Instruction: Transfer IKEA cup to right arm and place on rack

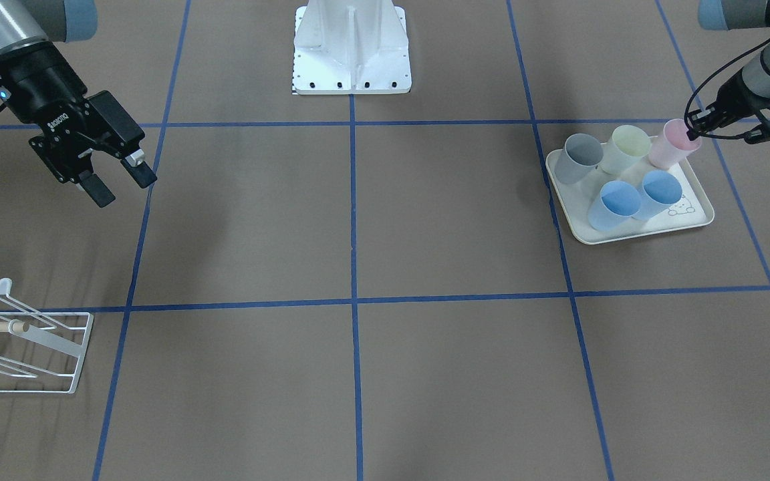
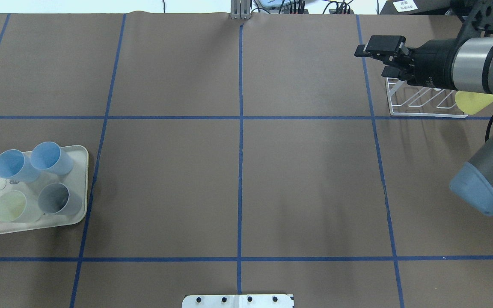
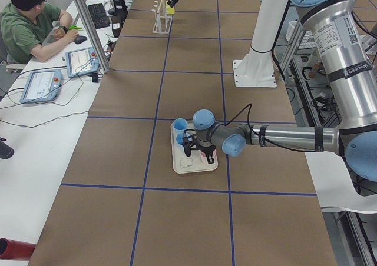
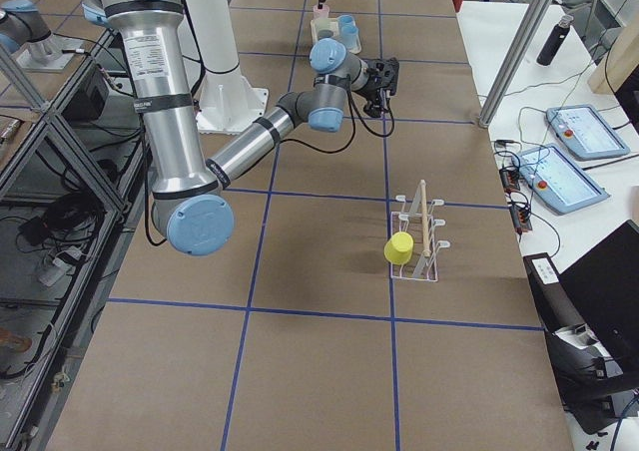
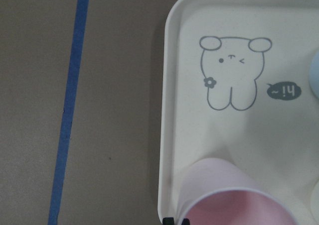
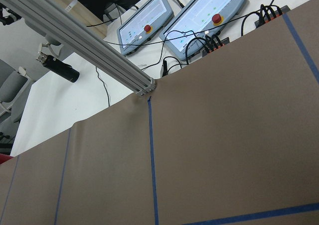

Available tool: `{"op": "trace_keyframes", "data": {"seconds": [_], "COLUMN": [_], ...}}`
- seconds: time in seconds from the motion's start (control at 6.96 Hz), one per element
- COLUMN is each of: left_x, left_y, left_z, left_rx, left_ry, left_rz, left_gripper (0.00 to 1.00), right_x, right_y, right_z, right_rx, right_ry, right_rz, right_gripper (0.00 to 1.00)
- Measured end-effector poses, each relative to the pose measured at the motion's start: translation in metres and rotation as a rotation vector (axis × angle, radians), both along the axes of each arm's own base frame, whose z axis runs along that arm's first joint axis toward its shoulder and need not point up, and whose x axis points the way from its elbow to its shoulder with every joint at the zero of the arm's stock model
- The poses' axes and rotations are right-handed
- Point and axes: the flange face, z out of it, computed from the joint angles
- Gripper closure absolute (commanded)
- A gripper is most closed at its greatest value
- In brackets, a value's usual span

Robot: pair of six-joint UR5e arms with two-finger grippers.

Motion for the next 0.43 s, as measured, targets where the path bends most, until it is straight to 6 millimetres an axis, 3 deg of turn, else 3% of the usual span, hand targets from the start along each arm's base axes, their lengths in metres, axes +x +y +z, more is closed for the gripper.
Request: {"op": "trace_keyframes", "data": {"seconds": [0.43], "left_x": [-0.051], "left_y": [-0.020], "left_z": [-0.021], "left_rx": [0.042], "left_ry": [0.031], "left_rz": [-0.138], "left_gripper": [1.00], "right_x": [0.000], "right_y": [0.000], "right_z": [-0.002], "right_rx": [0.001], "right_ry": [-0.003], "right_rz": [0.000], "right_gripper": [0.00]}}
